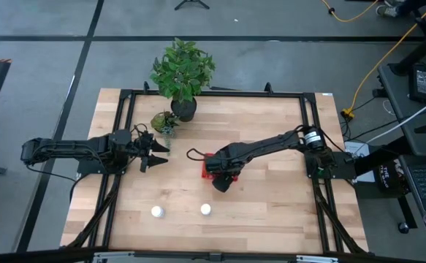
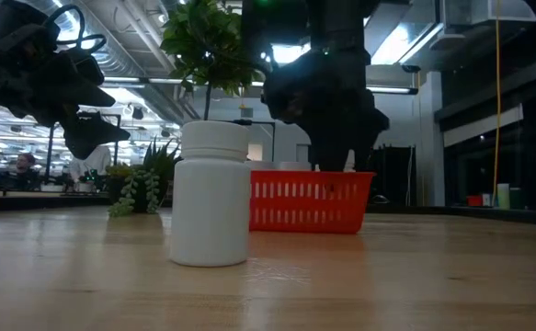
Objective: Pick and place pill bottles into a basket
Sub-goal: Put the white pill bottle into the red bin
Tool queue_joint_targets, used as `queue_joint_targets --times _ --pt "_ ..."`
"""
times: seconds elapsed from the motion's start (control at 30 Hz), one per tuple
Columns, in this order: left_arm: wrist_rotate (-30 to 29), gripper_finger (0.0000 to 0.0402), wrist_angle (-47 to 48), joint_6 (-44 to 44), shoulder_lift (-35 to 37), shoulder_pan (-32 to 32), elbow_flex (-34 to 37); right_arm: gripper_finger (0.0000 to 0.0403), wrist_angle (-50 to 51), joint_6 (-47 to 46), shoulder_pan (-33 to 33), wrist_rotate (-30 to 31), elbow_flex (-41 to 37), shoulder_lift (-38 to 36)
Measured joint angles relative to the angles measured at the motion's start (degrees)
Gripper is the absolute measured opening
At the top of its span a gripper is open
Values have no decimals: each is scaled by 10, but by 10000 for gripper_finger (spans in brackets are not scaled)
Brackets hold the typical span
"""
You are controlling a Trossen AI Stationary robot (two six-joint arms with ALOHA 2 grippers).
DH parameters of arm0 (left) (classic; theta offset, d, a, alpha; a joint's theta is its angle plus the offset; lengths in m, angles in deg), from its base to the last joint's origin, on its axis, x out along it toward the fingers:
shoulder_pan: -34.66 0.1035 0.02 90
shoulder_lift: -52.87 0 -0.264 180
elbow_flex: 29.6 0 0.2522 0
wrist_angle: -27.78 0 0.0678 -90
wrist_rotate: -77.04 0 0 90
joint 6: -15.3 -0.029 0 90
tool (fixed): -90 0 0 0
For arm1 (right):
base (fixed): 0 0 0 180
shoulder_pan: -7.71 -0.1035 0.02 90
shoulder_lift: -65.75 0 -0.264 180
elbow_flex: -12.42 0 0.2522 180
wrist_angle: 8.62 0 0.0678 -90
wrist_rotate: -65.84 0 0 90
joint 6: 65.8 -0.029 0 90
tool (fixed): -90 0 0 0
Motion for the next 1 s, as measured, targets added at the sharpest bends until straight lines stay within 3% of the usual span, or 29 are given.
queue_joint_targets --times 0.07,0.33,0.5,0.73,0.87,1.0 --pt "0 281 0 0 0 0 0 174 0 -10 2 -1 0 0" --pt "0 281 0 0 0 0 0 268 4 -14 3 -5 15 0" --pt "0 281 0 0 0 0 0 269 18 -15 3 -6 56 0" --pt "0 281 0 0 0 0 0 251 126 -29 -7 5 148 0" --pt "-1 281 0 0 0 0 0 244 177 -20 -28 70 223 0" --pt "-2 281 -6 15 0 0 0 236 189 5 -59 186 295 -1"
